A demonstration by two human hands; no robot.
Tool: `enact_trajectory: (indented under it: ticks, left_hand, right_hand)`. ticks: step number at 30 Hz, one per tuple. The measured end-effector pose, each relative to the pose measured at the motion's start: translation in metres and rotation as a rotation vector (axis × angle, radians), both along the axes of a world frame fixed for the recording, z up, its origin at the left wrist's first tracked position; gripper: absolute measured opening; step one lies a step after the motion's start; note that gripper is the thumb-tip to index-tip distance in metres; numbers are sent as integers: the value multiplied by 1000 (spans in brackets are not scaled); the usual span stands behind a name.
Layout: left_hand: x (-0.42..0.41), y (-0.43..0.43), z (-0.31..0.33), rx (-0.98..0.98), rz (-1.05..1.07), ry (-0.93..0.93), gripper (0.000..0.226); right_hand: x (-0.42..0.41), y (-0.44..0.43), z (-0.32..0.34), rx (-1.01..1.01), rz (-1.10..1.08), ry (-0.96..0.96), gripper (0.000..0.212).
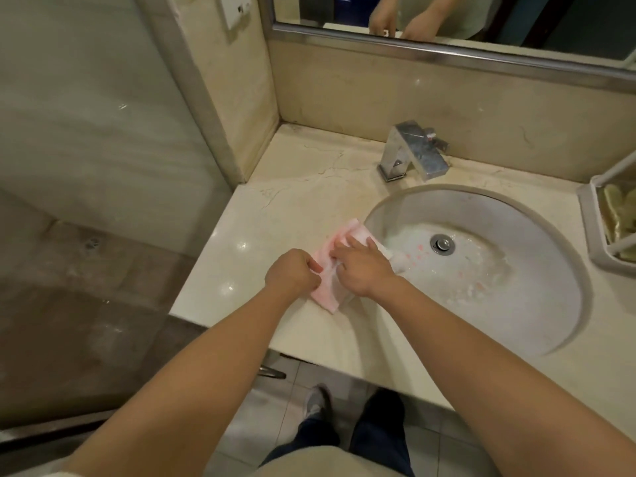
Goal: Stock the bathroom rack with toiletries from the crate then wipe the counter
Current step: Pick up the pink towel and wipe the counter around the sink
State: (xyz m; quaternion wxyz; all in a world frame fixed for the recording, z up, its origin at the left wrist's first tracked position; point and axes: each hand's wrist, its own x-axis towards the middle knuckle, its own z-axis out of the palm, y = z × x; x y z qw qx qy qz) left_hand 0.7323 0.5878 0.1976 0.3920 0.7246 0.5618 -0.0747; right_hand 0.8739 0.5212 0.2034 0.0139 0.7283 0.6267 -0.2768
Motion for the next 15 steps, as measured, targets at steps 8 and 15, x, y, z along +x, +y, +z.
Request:
enact_trajectory:
  ticks: [8,15]
  left_hand:
    - [-20,-15,23,-66,-370,254,19]
    - [-29,-44,8,225,-427,-109,44]
  right_hand:
    - [-38,-48,-3,88,-76,2,33]
    - [-49,-94,-7,134,-12,3,31]
